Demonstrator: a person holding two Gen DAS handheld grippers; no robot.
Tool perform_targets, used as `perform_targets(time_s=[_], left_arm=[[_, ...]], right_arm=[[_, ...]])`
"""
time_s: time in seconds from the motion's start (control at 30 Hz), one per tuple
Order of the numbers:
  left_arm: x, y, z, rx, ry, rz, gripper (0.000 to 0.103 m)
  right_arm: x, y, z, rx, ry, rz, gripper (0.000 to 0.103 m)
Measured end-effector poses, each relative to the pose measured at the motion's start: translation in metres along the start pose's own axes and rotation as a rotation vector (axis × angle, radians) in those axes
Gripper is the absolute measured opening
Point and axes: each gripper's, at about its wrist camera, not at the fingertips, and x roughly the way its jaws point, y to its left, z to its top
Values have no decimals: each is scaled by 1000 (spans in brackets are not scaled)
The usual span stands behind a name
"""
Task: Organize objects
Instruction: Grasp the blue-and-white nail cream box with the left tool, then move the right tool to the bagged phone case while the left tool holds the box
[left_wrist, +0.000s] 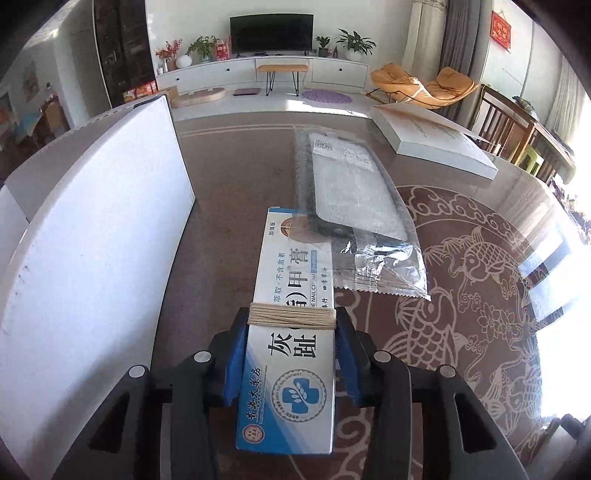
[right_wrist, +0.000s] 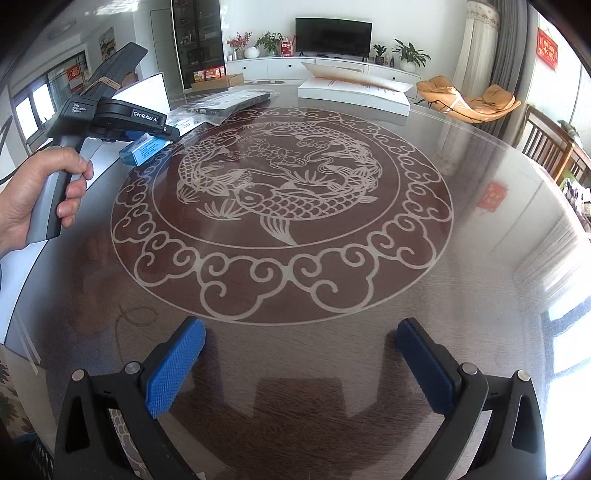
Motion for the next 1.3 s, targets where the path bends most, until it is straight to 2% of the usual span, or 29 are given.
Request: perform_targets(time_s=[0.13,0.27,0.3,0.33,0.37,0.53,0.6,0.67,0.9,1.0,1.17,1.3], left_arm=[[-36,-4,-53,-38,-36,-18,44],[-73,-12,-107,-21,-43,-6,46],[-76,-15,-114,1,-40,18,59],[-77,-17,-117,19,-31,43,70],[-76,-17,-118,22,-21,53,87],[-72,-15,-112,34,20,7,90],[-69,-12,-112,35,17,9,99],[-67,-10,-113,26,12,10,103],[-67,-12,-114,30,-11,8,103],[-66,-11,-113,30,-11,7,103],[-67,-11,-113,30,-11,7,103],[-67,-11,-113,30,-11,7,103]], right_arm=[[0,0,0,0,0,0,103],[0,0,0,0,0,0,103],[0,0,0,0,0,0,103],[0,0,0,0,0,0,103],[0,0,0,0,0,0,103],[0,0,0,0,0,0,103],[0,0,0,0,0,0,103],[0,0,0,0,0,0,103],[5,1,4,-30,24,20,103],[25,-3,43,-88,122,60,103],[65,4,159,-50,88,121,103],[118,28,236,50,141,163,103]])
